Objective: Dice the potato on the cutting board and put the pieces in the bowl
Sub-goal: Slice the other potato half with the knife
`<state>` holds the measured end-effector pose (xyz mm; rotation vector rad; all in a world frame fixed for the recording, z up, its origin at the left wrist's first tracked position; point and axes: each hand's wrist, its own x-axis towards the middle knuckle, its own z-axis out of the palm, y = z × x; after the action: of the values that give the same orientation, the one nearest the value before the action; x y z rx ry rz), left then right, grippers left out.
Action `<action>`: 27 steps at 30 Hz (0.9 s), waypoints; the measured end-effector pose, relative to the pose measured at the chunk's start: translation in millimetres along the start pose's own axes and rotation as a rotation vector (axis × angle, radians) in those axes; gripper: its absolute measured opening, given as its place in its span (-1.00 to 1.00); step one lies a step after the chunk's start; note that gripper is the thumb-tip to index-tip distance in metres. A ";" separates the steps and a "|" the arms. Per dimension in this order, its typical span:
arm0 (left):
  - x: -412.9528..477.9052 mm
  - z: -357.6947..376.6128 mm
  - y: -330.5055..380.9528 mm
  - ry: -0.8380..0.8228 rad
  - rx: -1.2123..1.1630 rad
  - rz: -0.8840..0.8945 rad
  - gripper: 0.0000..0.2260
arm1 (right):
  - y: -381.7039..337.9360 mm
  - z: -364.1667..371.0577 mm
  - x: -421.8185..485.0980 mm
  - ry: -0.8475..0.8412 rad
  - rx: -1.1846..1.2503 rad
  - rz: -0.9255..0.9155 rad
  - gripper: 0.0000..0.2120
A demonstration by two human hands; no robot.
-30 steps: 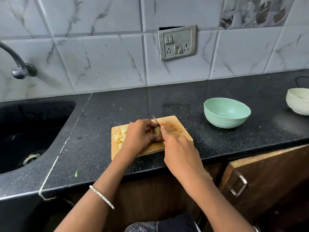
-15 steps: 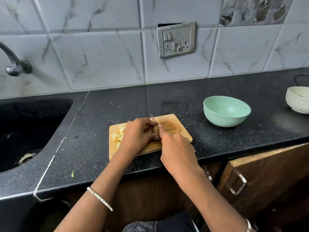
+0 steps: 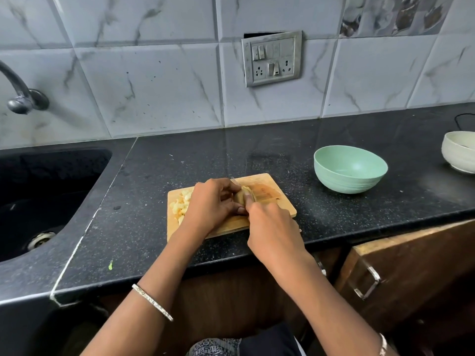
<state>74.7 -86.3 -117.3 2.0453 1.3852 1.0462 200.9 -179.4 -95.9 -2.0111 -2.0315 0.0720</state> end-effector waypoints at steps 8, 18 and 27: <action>-2.2 -1.2 1.3 -0.015 -0.048 -0.035 -0.57 | 9.4 3.7 -20.3 -0.039 0.041 0.014 -0.37; -4.8 -2.5 4.2 -0.006 0.017 -0.036 -0.60 | 5.9 4.4 -17.2 -0.041 0.048 0.002 -0.34; -4.4 -6.0 8.8 -0.044 0.080 -0.052 -0.55 | 8.4 2.2 -23.3 -0.056 0.071 0.009 -0.39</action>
<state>74.1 -94.0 -108.8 2.0640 1.4718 0.9324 208.3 -201.7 -103.7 -1.9957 -2.0237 0.2015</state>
